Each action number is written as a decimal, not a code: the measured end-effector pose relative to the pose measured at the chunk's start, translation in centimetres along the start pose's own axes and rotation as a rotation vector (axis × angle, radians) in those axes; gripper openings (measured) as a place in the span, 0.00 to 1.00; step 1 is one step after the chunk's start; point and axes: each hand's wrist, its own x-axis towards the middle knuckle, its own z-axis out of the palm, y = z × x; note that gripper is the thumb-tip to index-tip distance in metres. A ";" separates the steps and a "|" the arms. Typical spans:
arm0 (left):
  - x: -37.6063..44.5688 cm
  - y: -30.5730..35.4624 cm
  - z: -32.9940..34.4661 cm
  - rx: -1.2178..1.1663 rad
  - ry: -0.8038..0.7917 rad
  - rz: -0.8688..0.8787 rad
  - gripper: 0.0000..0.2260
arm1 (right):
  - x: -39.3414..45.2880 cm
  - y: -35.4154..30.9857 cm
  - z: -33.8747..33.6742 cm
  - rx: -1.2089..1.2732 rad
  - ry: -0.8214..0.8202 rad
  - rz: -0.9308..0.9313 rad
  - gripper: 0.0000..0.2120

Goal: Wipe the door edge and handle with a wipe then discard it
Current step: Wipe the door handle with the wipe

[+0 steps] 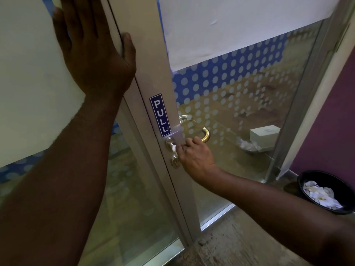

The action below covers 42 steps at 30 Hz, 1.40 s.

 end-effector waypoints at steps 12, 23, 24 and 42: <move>-0.1 0.4 0.3 0.020 0.021 -0.005 0.34 | -2.0 7.2 1.9 -0.051 0.238 0.004 0.19; 0.2 0.3 0.5 0.018 0.037 0.001 0.34 | -1.5 1.4 3.3 0.086 0.325 0.106 0.16; 0.2 0.2 0.5 0.017 0.047 0.006 0.34 | -1.9 2.3 3.7 0.092 0.331 0.116 0.16; 0.3 0.1 1.1 -0.002 0.045 -0.001 0.35 | 1.2 -4.7 -0.9 1.941 0.395 1.436 0.16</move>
